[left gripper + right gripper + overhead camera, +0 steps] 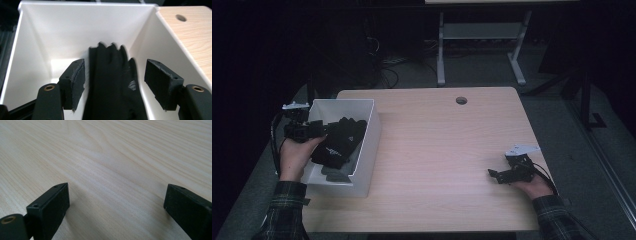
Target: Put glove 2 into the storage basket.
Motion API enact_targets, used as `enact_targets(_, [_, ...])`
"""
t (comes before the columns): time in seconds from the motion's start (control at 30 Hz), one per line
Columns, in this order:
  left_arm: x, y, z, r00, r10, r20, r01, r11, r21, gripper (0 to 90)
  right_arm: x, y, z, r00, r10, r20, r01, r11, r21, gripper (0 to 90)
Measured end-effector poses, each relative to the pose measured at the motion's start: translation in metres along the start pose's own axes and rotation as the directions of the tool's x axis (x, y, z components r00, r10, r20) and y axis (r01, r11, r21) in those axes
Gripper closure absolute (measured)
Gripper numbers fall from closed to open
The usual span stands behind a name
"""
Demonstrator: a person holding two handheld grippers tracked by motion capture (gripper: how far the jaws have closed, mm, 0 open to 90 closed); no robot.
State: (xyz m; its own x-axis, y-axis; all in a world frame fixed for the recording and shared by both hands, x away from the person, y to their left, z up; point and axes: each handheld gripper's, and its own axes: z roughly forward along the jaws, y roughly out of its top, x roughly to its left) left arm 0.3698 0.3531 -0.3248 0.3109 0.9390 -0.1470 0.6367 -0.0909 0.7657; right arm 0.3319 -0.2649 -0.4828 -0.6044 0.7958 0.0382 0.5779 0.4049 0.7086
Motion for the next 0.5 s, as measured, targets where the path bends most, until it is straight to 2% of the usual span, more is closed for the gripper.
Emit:
enact_targets(0.13, [-0.017,0.010,-0.001,0.9983,0.044,0.039,-0.044,0.9989,-0.013,30.5,0.000,0.000,0.000,1.0000,0.000,0.000,0.000,1.000,0.000,5.9])
enact_targets(0.23, [-0.031,0.017,0.002,0.9934,0.077,0.086,-0.076,0.9970,-0.017,28.5,0.000,0.000,0.000,1.0000,0.000,0.000,0.000,1.000,0.000,5.9])
enact_targets(0.43, [-0.059,0.028,0.013,0.9768,0.143,0.159,-0.141,0.9897,-0.022,24.4,0.000,0.000,0.000,1.0000,0.000,0.000,0.000,1.000,0.000,5.9])
enact_targets(0.47, [-0.064,0.029,0.015,0.9753,0.145,0.167,-0.142,0.9895,-0.026,23.7,0.000,0.000,0.000,1.0000,0.000,0.000,0.000,1.000,0.000,5.9])
enact_targets(0.5, [-0.068,0.030,0.016,0.9711,0.158,0.179,-0.156,0.9875,-0.024,23.3,0.000,0.000,0.000,1.0000,0.000,0.000,0.000,1.000,0.000,5.9])
